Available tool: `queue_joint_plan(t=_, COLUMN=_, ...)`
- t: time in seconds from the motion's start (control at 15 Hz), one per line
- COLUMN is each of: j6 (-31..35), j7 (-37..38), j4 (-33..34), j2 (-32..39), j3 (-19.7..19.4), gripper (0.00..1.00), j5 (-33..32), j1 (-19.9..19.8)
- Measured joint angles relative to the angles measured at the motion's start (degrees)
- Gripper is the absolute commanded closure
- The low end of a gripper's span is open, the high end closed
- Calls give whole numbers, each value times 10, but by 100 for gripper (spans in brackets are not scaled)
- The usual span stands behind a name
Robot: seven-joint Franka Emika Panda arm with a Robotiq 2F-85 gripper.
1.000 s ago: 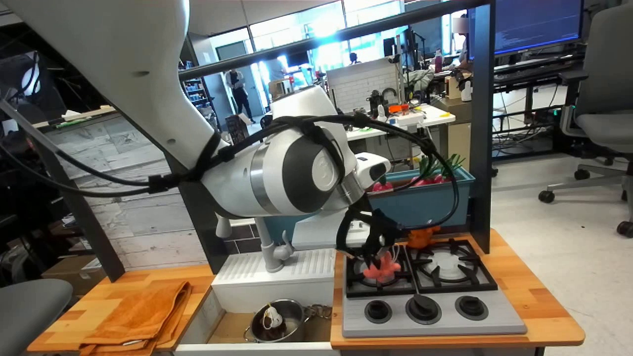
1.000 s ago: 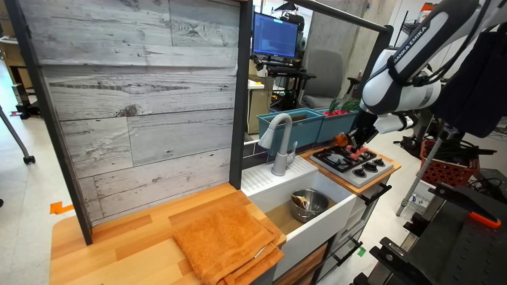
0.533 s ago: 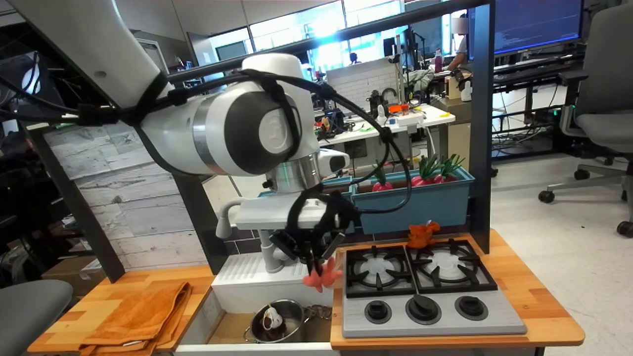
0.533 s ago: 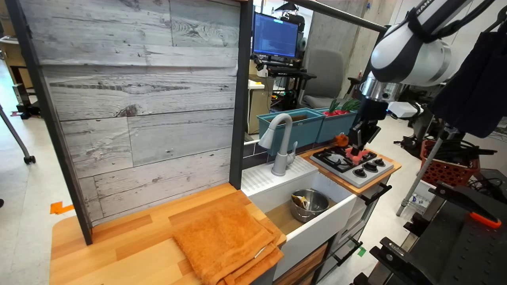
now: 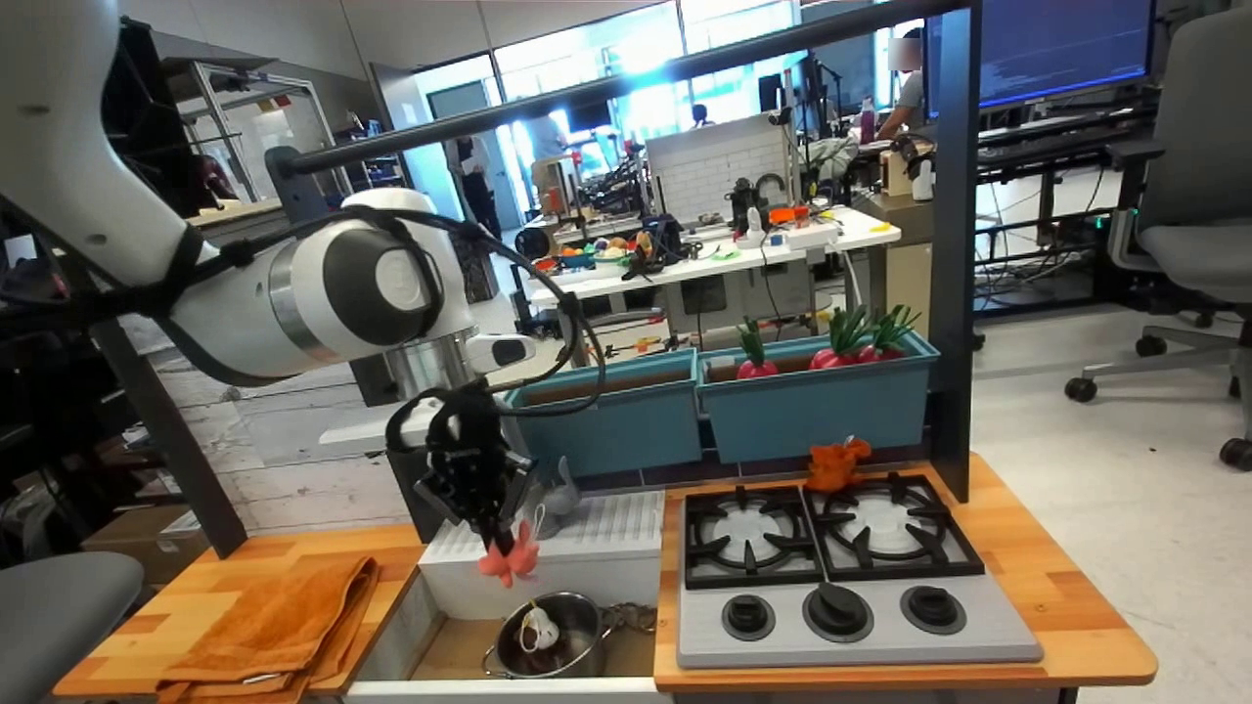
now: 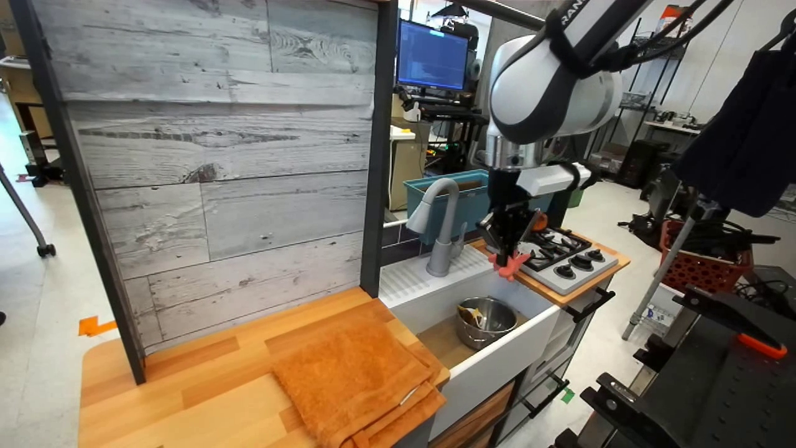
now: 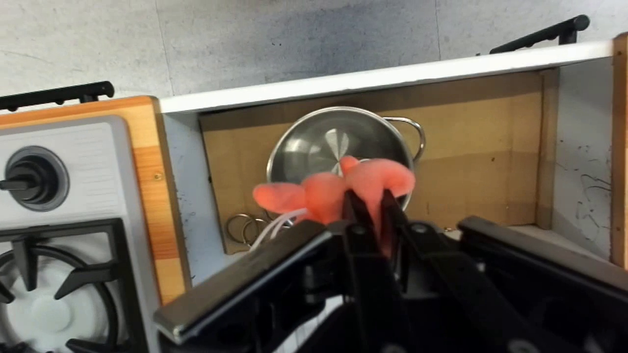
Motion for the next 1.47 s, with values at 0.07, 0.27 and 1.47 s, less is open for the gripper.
queue_joint_plan(t=0.07, j6=-12, j7=20, j4=19, j2=16, j3=-7, gripper=64, j5=-1, j1=18)
queue_joint_plan(t=0.27, j6=-51, j7=67, j4=80, j2=63, j3=-28, gripper=43, j5=-9, j1=47)
queue_joint_plan(t=1.47, j6=11, j7=47, j4=97, j2=70, j3=-60, gripper=0, j5=-39, j1=44)
